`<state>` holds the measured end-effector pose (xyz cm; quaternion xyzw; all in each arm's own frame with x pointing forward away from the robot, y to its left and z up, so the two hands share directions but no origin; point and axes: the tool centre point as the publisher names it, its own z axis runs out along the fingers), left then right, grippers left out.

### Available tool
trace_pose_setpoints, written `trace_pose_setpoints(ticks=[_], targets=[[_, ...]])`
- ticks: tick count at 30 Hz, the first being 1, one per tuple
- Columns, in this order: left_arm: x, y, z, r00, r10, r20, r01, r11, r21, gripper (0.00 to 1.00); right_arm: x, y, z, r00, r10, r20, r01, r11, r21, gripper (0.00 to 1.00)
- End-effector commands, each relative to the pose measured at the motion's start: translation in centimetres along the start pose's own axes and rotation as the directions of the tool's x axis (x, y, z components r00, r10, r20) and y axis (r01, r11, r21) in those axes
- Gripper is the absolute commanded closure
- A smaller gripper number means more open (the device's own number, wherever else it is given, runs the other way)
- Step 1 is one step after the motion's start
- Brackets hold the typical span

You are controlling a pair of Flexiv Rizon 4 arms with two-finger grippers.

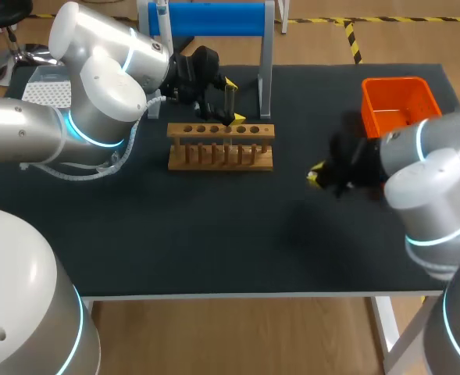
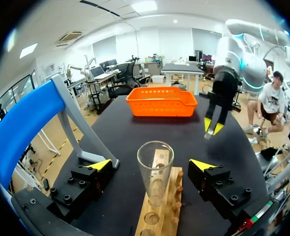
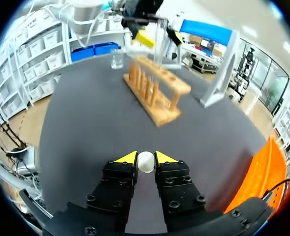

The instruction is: Invert the test tube, pick up the pipette, mount the tip to pipette, aspirate from beaker and dispense into the tube, eject the tip, return the pipette, and cap with the stopper.

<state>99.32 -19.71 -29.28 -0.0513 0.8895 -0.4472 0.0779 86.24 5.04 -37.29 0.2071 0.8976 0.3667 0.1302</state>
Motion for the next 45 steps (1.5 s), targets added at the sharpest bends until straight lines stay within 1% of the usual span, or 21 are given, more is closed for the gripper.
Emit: trace_pose_setpoints(ticks=[1, 31, 35, 39, 42, 44, 45], targets=[[-0.1, 0.0, 0.1, 1.0, -0.002, -0.002, 0.002, 1.0, -0.003, 0.0, -0.6, 3.4, -4.5, 0.997, -0.02, -0.076, 0.022, 1.0, 0.018, 1.0], [-0.1, 0.0, 0.1, 1.0, -0.002, -0.002, 0.002, 1.0, -0.003, 0.0, -0.6, 3.4, -4.5, 0.997, -0.02, -0.076, 0.022, 1.0, 0.018, 1.0], [-0.1, 0.0, 0.1, 1.0, -0.002, -0.002, 0.002, 1.0, -0.003, 0.0, -2.4, 6.6, -3.4, 0.997, -0.029, -0.065, 0.028, 1.0, -0.005, 1.0], [-0.1, 0.0, 0.1, 1.0, -0.002, -0.002, 0.002, 1.0, -0.003, 0.0, -4.3, 10.5, -2.1, 0.998, -0.041, -0.054, 0.04, 0.999, -0.022, 1.0], [-0.1, 0.0, 0.1, 1.0, -0.002, -0.002, 0.002, 1.0, -0.003, 0.0, -5.4, 12.9, -1.5, 0.996, -0.064, -0.06, 0.064, 0.998, -0.003, 1.0], [-0.1, 0.0, 0.1, 1.0, -0.002, -0.002, 0.002, 1.0, -0.003, 0.0, -6.5, 14.5, -1.0, 0.997, -0.066, -0.05, 0.066, 0.998, -0.008, 1.0], [-0.1, 0.0, 0.1, 1.0, -0.002, -0.002, 0.002, 1.0, -0.003, 0.0, -6.8, 15.1, -0.8, 0.996, -0.066, -0.062, 0.066, 0.998, -0.008, 1.0]])
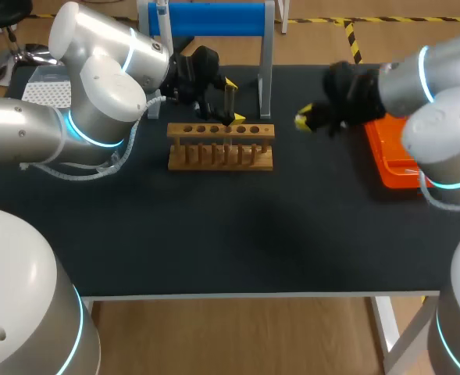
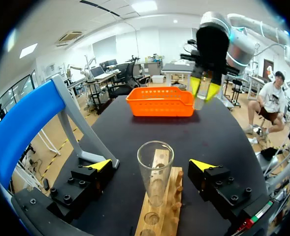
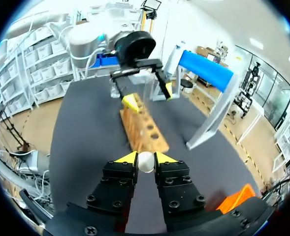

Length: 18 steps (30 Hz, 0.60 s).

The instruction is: Invert the test tube, pick up the pipette, mount the tip to pipette, aspirate from beaker and dispense into the tube, eject the tip, return the pipette, and cap with the stopper.

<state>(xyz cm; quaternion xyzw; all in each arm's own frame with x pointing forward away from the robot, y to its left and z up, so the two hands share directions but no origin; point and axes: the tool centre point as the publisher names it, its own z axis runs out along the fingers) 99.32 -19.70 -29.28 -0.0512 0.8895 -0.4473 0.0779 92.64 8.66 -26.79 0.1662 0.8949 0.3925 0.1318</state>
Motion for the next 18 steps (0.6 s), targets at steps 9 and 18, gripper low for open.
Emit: trace_pose_setpoints(ticks=[9, 18], targets=[[-0.1, 0.0, 0.1, 1.0, -0.002, -0.002, 0.002, 1.0, -0.003, 0.0, -3.2, 7.3, 2.5, 0.999, -0.03, -0.032, 0.031, 0.999, 0.026, 1.0], [-0.1, 0.0, 0.1, 1.0, -0.002, -0.002, 0.002, 1.0, -0.003, 0.0, -3.2, 7.3, 2.5, 0.999, -0.03, -0.032, 0.031, 0.999, 0.026, 1.0]])
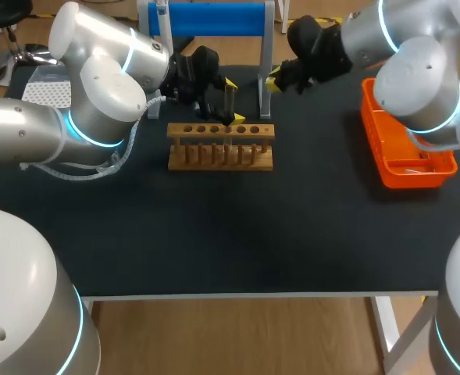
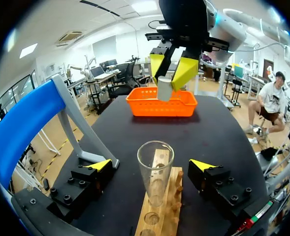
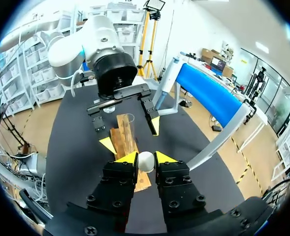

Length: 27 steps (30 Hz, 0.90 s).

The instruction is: Invert the test tube, pick up the pipette, mount the tip to pipette, aspirate from beaker and dispense into the tube, eject the tip, return the pipette, and cap with the stopper.

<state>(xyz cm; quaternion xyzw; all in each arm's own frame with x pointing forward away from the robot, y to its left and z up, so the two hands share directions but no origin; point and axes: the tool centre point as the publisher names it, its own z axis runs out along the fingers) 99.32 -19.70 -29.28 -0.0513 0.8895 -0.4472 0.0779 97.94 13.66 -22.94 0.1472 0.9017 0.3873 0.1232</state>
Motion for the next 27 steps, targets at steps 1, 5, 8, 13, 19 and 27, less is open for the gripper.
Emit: trace_pose_setpoints(ticks=[1, 5, 8, 13, 19, 27], targets=[[-0.1, 0.0, 0.1, 1.0, -0.002, -0.002, 0.002, 1.0, -0.003, 0.0, 0.0, 0.2, -0.2, 1.0, 0.001, -0.001, -0.001, 1.0, 0.014, 1.0], [-0.1, 0.0, 0.1, 1.0, -0.002, -0.002, 0.002, 1.0, -0.003, 0.0, 0.0, 0.2, -0.2, 1.0, 0.001, -0.001, -0.001, 1.0, 0.014, 1.0], [-0.1, 0.0, 0.1, 1.0, -0.002, -0.002, 0.002, 1.0, -0.003, 0.0, 0.0, 0.2, -0.2, 1.0, 0.001, -0.001, -0.001, 1.0, 0.014, 1.0], [-0.1, 0.0, 0.1, 1.0, -0.002, -0.002, 0.002, 1.0, -0.003, 0.0, 0.0, 0.2, -0.2, 1.0, 0.001, -0.001, -0.001, 1.0, 0.014, 1.0], [-0.1, 0.0, 0.1, 1.0, -0.002, -0.002, 0.002, 1.0, -0.003, 0.0, 0.0, 0.3, -0.2, 1.0, -0.001, 0.0, 0.001, 1.0, 0.009, 1.0], [-0.1, 0.0, 0.1, 1.0, -0.002, -0.002, 0.002, 1.0, -0.003, 0.0, 0.6, 1.9, 0.6, 1.0, -0.019, -0.005, 0.019, 1.0, -0.015, 1.0]])
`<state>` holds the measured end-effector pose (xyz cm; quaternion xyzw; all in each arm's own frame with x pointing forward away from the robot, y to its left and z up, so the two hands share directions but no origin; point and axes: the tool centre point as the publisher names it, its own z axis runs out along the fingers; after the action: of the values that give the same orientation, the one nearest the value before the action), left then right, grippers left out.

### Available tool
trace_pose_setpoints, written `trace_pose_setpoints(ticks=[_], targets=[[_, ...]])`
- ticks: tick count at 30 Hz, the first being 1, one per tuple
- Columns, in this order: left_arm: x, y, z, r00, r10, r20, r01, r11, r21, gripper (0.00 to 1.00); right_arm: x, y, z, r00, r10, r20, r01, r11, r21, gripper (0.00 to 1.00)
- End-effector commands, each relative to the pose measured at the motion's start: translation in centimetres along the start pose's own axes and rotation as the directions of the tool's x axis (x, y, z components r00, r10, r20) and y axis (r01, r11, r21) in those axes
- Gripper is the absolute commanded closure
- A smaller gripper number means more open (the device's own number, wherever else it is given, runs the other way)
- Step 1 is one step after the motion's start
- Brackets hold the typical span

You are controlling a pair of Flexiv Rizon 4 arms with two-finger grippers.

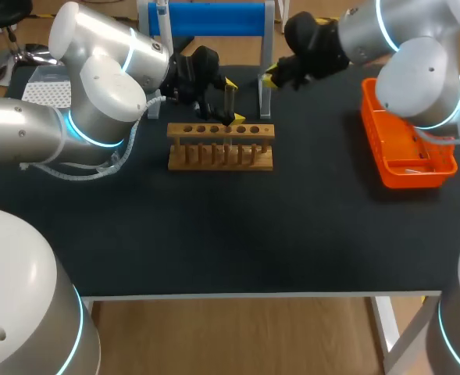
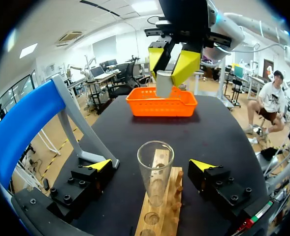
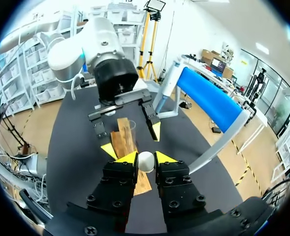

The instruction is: Invert the test tube, pick up the pipette, mount the tip to pipette, aspirate from beaker and dispense into the tube, eject the tip, return the pipette, and cap with the stopper.

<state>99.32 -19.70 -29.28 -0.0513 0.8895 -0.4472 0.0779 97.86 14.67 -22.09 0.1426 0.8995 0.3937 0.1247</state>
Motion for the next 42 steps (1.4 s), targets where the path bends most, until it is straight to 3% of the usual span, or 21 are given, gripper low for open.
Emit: trace_pose_setpoints(ticks=[1, 16, 27, 42], targets=[[-0.1, 0.0, 0.1, 1.0, -0.002, -0.002, 0.002, 1.0, -0.003, 0.0, 0.3, 0.8, 0.6, 1.0, -0.018, -0.003, 0.018, 1.0, 0.0, 1.0], [-0.1, 0.0, 0.1, 1.0, -0.002, -0.002, 0.002, 1.0, -0.003, 0.0, 1.9, 3.2, 2.8, 0.999, -0.029, -0.027, 0.028, 0.999, -0.031, 1.0], [-0.1, 0.0, 0.1, 1.0, -0.002, -0.002, 0.002, 1.0, -0.003, 0.0, 1.8, 4.5, 3.3, 0.999, -0.03, -0.027, 0.029, 0.998, -0.056, 1.0], [-0.1, 0.0, 0.1, 1.0, -0.002, -0.002, 0.002, 1.0, -0.003, 0.0, 2.5, 3.7, 4.4, 0.998, -0.033, -0.054, 0.031, 0.999, -0.037, 1.0]])
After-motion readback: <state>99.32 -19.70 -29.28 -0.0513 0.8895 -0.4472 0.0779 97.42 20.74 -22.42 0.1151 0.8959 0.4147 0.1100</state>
